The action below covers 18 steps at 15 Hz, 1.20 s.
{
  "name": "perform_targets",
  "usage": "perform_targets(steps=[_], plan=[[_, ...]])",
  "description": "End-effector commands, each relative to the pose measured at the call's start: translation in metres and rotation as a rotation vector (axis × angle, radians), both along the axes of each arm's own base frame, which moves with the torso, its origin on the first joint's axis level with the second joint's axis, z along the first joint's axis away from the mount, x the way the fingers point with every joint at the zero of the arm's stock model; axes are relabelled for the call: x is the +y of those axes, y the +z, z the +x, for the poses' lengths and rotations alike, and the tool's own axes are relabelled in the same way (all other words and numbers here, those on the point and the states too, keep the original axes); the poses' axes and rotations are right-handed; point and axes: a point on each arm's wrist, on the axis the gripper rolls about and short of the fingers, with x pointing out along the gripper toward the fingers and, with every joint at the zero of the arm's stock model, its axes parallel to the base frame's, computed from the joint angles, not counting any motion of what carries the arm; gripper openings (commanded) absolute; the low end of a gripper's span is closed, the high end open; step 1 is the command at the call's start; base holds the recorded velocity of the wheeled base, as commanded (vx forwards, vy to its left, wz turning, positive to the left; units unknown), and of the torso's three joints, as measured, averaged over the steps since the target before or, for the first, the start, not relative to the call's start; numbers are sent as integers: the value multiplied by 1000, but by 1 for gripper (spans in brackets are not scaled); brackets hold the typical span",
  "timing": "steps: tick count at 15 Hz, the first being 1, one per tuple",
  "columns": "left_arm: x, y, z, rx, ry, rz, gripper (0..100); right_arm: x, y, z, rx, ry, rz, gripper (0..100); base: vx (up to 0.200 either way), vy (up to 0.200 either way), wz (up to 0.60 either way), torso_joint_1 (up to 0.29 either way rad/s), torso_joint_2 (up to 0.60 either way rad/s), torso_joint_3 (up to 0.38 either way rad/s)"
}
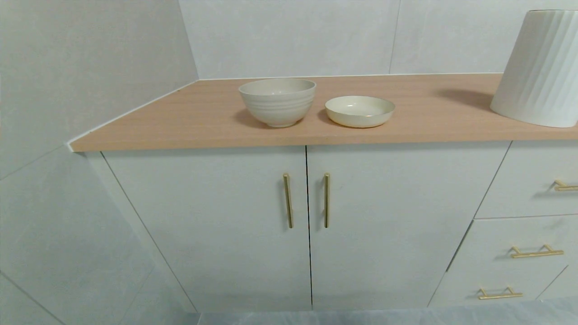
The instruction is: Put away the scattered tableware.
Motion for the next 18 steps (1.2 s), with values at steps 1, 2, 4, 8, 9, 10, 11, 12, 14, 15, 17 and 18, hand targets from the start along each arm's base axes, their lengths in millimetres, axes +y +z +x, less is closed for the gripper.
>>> perform_targets(steps=[1,2,4,8,9,10,11,12,14,15,17,18], plan=[[0,0,0,0,-1,0,100,2,18,8,107,100,10,100,0,0,0,0,0,0],[0,0,0,0,-1,0,100,3,22,18,193,150,19,100,0,0,0,0,0,0],[0,0,0,0,-1,0,100,4,29,37,309,186,29,100,0,0,0,0,0,0],[0,0,0,0,-1,0,100,9,48,67,329,313,23,100,0,0,0,0,0,0],[0,0,0,0,-1,0,100,12,54,81,319,346,17,100,0,0,0,0,0,0],[0,0,0,0,-1,0,100,12,54,81,319,346,17,100,0,0,0,0,0,0],[0,0,0,0,-1,0,100,20,68,112,341,387,10,100,0,0,0,0,0,0],[0,0,0,0,-1,0,100,24,73,125,360,400,7,100,0,0,0,0,0,0],[0,0,0,0,-1,2,100,35,79,152,418,431,0,100,0,0,0,0,0,0],[0,0,0,0,-1,0,100,38,81,159,429,440,-2,100,0,0,0,0,0,0],[0,0,0,0,-1,0,100,54,87,192,476,463,-14,100,0,0,0,0,0,0],[0,0,0,0,-1,2,100,60,88,204,492,469,-18,100,0,0,0,0,0,0]])
